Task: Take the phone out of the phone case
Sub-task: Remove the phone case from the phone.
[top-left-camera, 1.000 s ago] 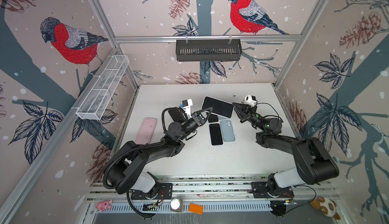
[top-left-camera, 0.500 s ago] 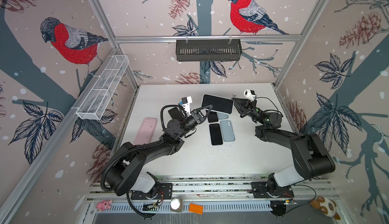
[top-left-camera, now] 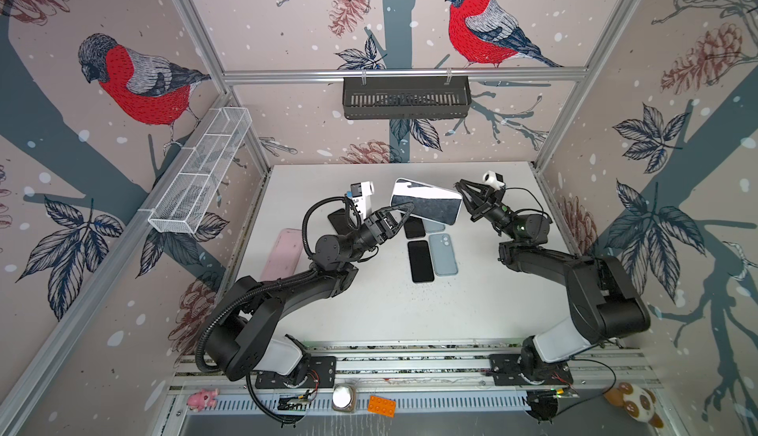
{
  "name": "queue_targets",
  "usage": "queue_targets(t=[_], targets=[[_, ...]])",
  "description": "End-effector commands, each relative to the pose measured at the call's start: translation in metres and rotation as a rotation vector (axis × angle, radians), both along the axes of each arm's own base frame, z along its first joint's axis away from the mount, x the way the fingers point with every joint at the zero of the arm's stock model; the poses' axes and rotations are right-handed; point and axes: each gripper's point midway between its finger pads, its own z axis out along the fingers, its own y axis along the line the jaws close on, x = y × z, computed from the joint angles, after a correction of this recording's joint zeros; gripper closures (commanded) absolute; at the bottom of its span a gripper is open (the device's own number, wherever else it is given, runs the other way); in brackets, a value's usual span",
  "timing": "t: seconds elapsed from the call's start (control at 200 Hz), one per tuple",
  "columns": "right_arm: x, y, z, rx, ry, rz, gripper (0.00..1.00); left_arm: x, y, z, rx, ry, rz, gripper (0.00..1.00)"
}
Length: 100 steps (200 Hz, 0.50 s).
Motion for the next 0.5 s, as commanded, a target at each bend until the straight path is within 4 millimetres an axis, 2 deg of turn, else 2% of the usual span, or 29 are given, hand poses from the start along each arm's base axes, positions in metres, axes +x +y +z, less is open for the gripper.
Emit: queue_targets(t=[0.0,0.125,0.235,0.31,0.38,0.495], targets=[[-0.047,-0.016,0.041,0.004,-0.314,-0.04,0.64,-0.024,0.025,0.036,-0.171,-0.117,-0.019,1.0],[-0.053,-0.014,0.024,-0.188,-0.347,-0.122,0.49,-0.01,0.02,0.021,-0.164,0.037,-0.036,1.0],[-0.054,-0.016,0.006,-0.425,-0.361,-0.229,0.44,-0.004,0.012,0.006,-0.151,0.182,-0.058,1.0],[-0.061,-0.022,0.002,-0.546,-0.376,-0.302,0.42,-0.004,0.007,-0.004,-0.132,0.265,-0.06,1.0],[-0.073,-0.025,0.004,-0.564,-0.391,-0.314,0.42,-0.006,0.006,-0.01,-0.129,0.318,-0.05,1.0],[-0.089,-0.019,-0.003,-0.508,-0.381,-0.24,0.42,-0.009,-0.001,-0.013,-0.116,0.358,-0.059,1.0]])
